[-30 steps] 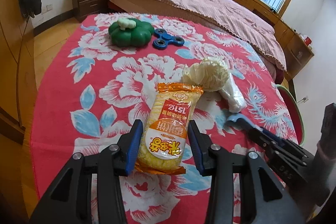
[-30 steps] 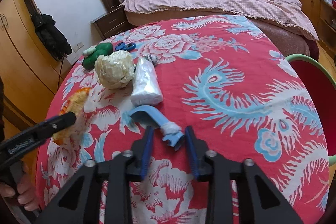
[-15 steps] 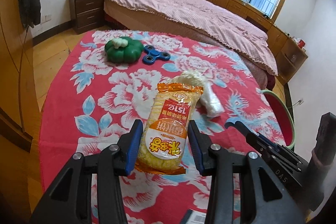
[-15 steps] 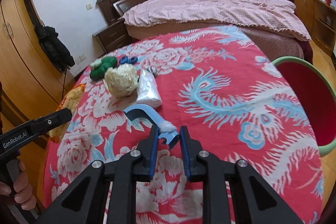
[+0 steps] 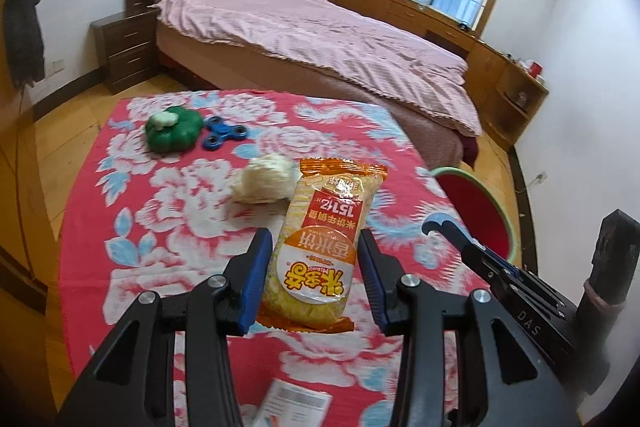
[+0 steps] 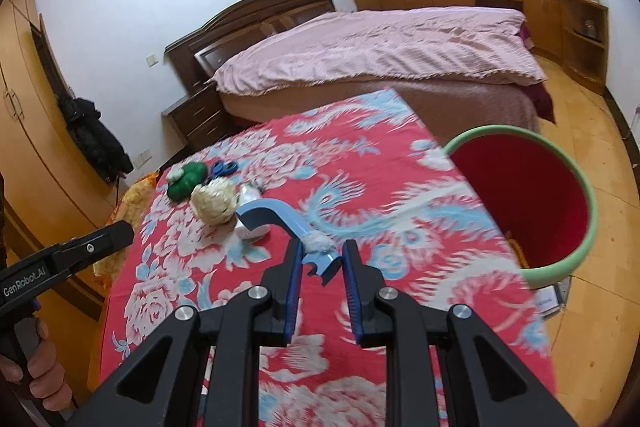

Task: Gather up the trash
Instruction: 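Carry the snack bag and blue clip over the red bucket, then open both tools to drop the snack bag and clip into the bucket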

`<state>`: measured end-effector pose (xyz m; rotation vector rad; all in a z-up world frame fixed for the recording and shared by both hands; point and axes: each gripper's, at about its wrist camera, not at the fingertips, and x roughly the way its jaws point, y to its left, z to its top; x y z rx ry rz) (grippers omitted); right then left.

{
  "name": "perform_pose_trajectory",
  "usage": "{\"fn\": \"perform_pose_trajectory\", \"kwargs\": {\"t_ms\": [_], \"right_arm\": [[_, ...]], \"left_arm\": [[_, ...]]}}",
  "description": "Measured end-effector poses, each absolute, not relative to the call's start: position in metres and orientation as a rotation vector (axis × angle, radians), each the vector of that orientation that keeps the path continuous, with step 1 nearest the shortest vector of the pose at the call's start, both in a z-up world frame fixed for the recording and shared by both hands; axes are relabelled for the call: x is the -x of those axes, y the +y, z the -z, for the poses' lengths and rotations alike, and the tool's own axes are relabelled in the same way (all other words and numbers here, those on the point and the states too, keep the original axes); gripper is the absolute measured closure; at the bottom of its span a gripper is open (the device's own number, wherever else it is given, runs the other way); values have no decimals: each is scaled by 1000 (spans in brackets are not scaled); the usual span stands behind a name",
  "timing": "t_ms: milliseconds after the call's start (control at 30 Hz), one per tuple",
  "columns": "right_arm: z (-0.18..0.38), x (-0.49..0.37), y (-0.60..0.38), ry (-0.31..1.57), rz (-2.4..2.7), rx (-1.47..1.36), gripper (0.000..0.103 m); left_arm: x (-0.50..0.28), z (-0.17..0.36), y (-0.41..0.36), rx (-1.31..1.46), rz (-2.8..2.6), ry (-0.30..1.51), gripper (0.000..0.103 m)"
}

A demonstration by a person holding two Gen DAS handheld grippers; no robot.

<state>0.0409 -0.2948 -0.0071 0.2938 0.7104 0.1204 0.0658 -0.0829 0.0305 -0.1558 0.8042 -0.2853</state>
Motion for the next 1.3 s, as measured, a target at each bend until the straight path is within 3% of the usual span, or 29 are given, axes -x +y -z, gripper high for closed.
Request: {"fn": "perform_pose_trajectory", "kwargs": {"t_ms": [567,1300], "right_arm": [[-3,-15,-394,635,83,-429,81],[49,-48,-487,707,273,-519,80]], "left_arm": [[-82,-33,-191,40,446,839,59],[-157,11,-318,-92,543,928,59]]}}
